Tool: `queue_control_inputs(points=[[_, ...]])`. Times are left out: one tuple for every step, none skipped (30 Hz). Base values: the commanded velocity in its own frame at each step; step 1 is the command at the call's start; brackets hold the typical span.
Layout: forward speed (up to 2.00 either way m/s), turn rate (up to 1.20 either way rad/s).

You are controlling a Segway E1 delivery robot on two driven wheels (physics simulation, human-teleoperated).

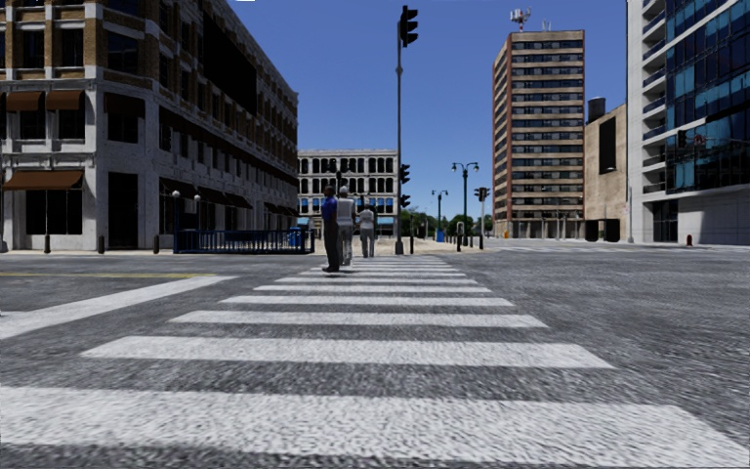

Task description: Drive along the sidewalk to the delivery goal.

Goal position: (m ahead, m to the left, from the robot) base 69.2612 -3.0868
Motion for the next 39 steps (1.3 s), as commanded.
queue_control_inputs(points=[[1.76, 0.00], [1.76, 0.00], [1.76, 0.00], [1.76, 0.00], [1.76, 0.00], [1.76, -0.11], [1.76, -0.46], [1.76, -0.46], [1.76, -0.71], [1.76, -0.80], [1.76, -0.77], [1.76, -0.04], [1.76, 0.00], [1.76, 0.00], [1.76, 0.00], [1.76, 0.00], [1.76, 0.00], [1.76, 0.00], [1.76, 0.00], [1.76, 0.00], [1.76, 0.00], [1.76, 0.00], [1.76, 0.00], [1.76, 0.00], [1.76, 0.00], [1.76, 0.00], [1.76, 0.00], [1.76, 0.00], [1.76, -0.42], [1.76, -0.58], [1.76, -0.74], [1.76, -0.74], [1.76, -0.80], [1.76, -0.10], [1.76, 0.00], [1.76, 0.00], [1.76, 0.00], [1.76, 0.00], [1.76, 0.00]])
